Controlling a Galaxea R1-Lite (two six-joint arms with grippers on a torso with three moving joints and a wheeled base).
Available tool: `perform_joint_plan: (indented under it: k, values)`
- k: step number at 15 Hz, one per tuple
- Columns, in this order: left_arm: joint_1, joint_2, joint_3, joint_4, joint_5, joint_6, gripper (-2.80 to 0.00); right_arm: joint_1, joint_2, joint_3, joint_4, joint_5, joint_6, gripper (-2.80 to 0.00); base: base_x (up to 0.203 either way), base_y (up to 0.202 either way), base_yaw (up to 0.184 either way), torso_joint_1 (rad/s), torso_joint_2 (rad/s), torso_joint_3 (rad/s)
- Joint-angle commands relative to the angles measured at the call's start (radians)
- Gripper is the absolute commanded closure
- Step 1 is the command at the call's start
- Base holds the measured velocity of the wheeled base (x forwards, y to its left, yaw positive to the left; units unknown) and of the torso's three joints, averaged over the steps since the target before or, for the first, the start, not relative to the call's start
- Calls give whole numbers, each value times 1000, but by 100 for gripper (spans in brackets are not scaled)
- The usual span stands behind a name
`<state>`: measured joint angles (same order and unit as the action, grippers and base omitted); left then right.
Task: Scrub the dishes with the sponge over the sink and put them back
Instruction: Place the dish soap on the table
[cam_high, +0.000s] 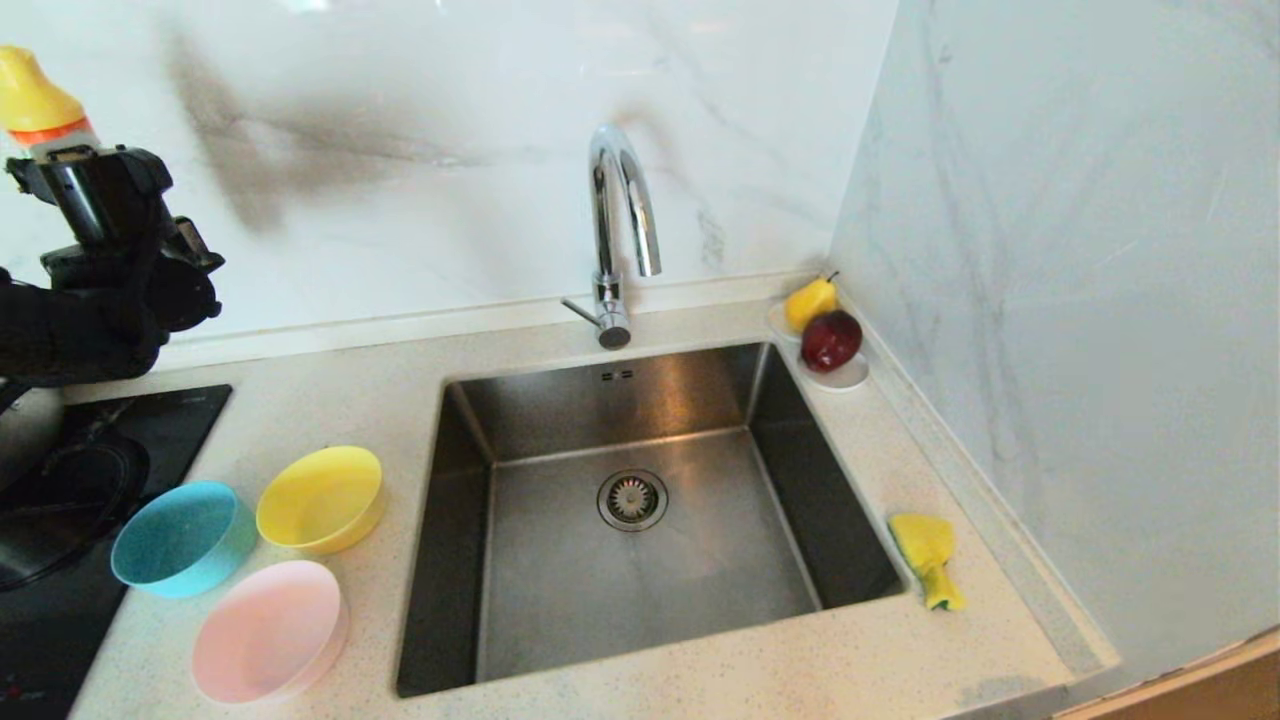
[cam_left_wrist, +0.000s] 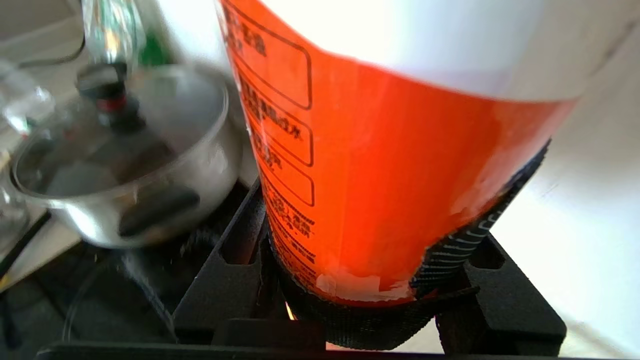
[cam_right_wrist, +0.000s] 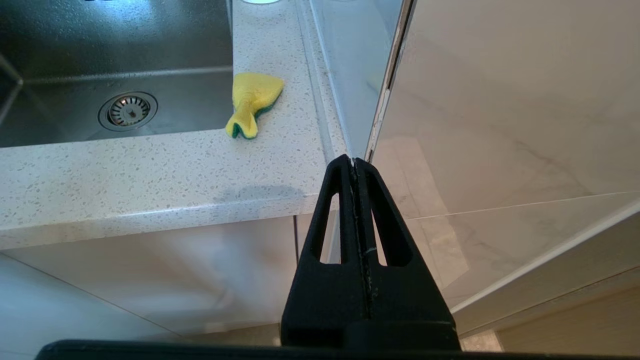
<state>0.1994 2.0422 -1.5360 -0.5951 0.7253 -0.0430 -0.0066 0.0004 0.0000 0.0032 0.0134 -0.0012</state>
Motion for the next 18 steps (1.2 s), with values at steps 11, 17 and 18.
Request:
perform_joint_plan:
  k: [11,17,18]
  values:
    - [26,287,-66,-75,21,-129,0,-1,0,0,0,0,0,0,0,0,0,0,0,0]
    - [24,396,-174,-47,28,-138,0,0,1,0,0,0,0,0,0,0,0,0,0,0]
    - [24,409,-186,-50,30,-139,0,0,1,0,0,0,0,0,0,0,0,0,0,0]
